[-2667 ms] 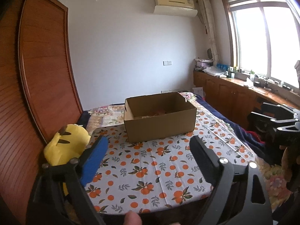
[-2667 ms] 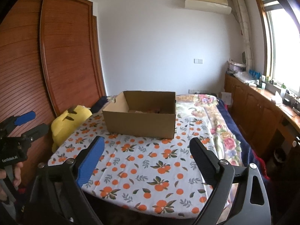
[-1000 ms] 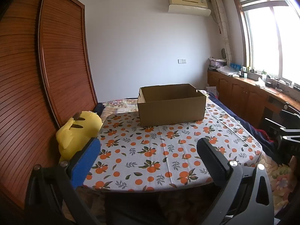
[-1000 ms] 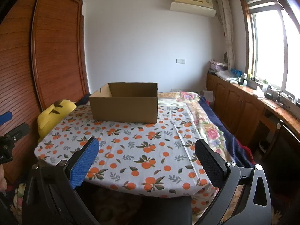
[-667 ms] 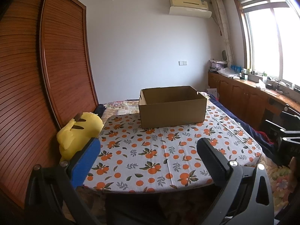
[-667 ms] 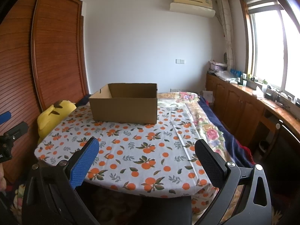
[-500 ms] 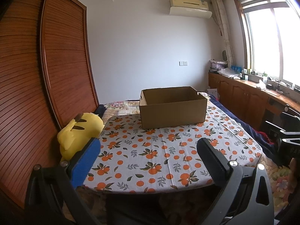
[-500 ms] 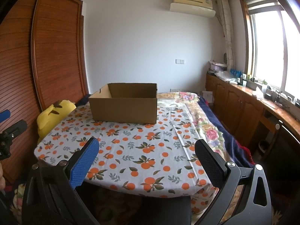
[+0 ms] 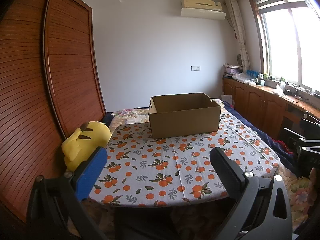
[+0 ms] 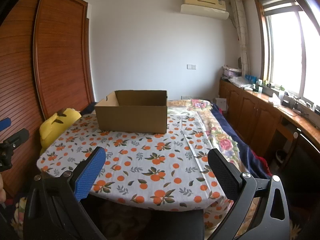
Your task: Organize snacks
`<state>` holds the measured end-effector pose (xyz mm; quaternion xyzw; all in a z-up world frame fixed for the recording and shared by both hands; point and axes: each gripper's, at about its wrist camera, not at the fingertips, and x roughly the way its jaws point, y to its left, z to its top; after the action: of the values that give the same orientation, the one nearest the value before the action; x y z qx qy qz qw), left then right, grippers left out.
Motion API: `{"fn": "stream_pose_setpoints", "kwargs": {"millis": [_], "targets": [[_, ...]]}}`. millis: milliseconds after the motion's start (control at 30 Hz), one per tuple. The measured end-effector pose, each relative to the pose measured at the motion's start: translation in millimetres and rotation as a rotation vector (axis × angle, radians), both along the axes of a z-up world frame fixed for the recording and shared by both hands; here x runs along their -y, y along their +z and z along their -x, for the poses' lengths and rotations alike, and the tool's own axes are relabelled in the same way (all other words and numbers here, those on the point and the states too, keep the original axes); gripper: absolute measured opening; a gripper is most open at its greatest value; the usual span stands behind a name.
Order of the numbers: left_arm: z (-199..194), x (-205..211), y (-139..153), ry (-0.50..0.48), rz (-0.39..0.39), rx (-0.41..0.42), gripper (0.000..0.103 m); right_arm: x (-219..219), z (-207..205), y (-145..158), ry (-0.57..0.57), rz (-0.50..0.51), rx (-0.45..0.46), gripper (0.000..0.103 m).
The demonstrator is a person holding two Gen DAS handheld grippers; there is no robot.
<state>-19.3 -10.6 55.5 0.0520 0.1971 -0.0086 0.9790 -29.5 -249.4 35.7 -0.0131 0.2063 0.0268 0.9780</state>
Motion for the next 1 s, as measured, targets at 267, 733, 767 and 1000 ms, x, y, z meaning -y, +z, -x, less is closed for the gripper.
{"fn": "stream_pose_setpoints", "kwargs": {"millis": [267,733,767,1000], "targets": [[0.5,0.3,-0.1,0.000,0.000,-0.001,0.103,-0.9,0.9,1.0,-0.002,0.000,0.002,0.103],[2.2,2.0,0.2,-0.003,0.000,0.001,0.103,-2.4,1.4,1.6,-0.005,0.003,0.007,0.103],[2.2,2.1,0.4,-0.003,0.000,0.001,0.103,-2.2,1.5,1.6,-0.004,0.002,0.007,0.103],[2.5,1.8,0.1,-0.003,-0.001,0.001,0.103,-3.5,1.4,2.3,-0.004,0.003,0.005,0.103]]}}
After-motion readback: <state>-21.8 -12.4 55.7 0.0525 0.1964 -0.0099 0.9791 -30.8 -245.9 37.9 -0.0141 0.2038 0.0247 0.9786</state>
